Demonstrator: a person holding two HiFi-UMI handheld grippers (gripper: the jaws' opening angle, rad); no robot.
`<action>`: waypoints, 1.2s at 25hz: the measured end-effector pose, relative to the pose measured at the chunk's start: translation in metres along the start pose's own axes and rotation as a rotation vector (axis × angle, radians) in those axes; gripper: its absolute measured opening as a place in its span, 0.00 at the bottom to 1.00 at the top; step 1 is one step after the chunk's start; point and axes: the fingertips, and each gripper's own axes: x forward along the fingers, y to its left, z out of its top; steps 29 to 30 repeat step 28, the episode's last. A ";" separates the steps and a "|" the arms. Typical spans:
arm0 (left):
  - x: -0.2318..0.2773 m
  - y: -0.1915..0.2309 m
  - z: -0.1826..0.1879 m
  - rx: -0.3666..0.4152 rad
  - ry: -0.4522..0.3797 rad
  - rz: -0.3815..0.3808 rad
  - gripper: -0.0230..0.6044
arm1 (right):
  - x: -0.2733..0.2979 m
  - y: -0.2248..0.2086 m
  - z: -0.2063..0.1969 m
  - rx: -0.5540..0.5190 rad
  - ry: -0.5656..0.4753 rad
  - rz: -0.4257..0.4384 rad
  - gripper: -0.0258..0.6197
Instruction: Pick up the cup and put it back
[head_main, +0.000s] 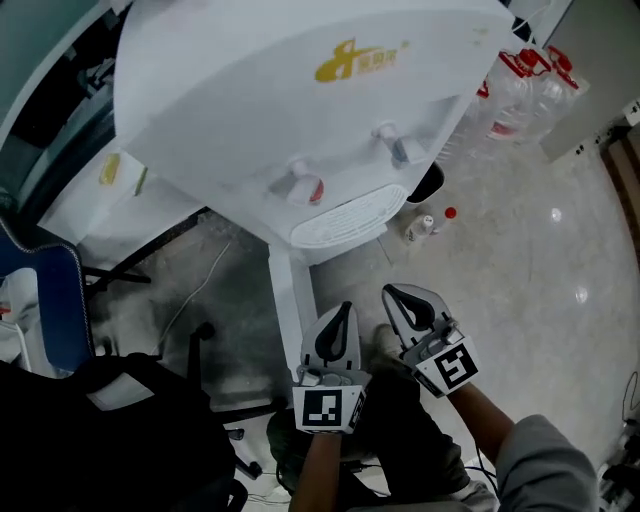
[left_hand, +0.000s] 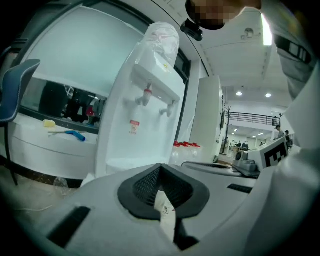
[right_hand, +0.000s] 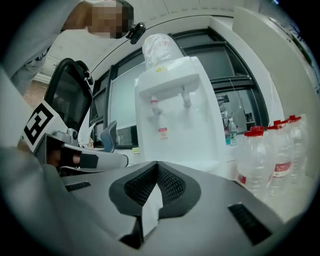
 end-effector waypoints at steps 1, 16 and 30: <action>-0.007 -0.004 0.016 0.006 0.011 -0.008 0.05 | -0.006 0.007 0.015 0.004 0.010 -0.007 0.06; -0.100 -0.078 0.295 0.031 0.017 -0.033 0.05 | -0.067 0.072 0.302 0.043 0.007 -0.039 0.05; -0.177 -0.138 0.443 0.127 -0.004 -0.081 0.05 | -0.126 0.135 0.450 0.043 -0.015 -0.079 0.05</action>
